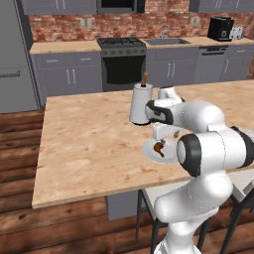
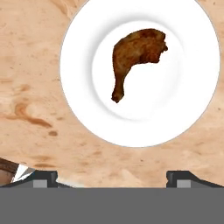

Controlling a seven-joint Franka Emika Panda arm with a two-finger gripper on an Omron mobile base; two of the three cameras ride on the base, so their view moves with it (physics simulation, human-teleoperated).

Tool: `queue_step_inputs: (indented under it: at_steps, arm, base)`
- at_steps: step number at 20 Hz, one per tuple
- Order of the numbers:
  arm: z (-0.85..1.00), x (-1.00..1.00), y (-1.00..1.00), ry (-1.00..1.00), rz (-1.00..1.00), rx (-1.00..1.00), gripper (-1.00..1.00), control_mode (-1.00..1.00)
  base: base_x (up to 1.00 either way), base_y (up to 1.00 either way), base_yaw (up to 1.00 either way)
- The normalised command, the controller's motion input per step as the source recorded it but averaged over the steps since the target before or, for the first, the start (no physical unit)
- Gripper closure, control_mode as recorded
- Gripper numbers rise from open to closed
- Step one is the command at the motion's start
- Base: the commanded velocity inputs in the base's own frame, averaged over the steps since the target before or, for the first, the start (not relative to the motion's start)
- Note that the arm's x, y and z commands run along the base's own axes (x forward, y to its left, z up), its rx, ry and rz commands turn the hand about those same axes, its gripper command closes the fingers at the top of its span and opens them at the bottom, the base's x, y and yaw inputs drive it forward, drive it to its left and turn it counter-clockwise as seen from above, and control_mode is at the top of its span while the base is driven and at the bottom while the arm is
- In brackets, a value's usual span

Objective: Take the chicken drumsticks from the pan and place one on each plate on the dining counter.

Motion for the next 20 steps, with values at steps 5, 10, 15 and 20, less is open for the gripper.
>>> queue_step_inputs:
  at_steps: [5, 10, 15, 20]
  arm:
    - [0.31, -0.87, 0.00, -0.04, 0.00, 0.06, -1.00, -1.00]
    - [0.33, -0.82, 0.00, -0.01, 0.00, 0.02, -1.00, -1.00]
    - [0.40, -0.79, 0.00, 0.00, 0.00, 0.00, -1.00, -1.00]
    - [0.39, -0.74, 0.00, 0.00, 0.00, 0.00, -1.00, -1.00]
  base:
    - [0.00, 0.00, 0.00]
    - [0.00, 0.00, 0.00]
    - [0.00, 0.00, 0.00]
    - [0.00, 0.00, 0.00]
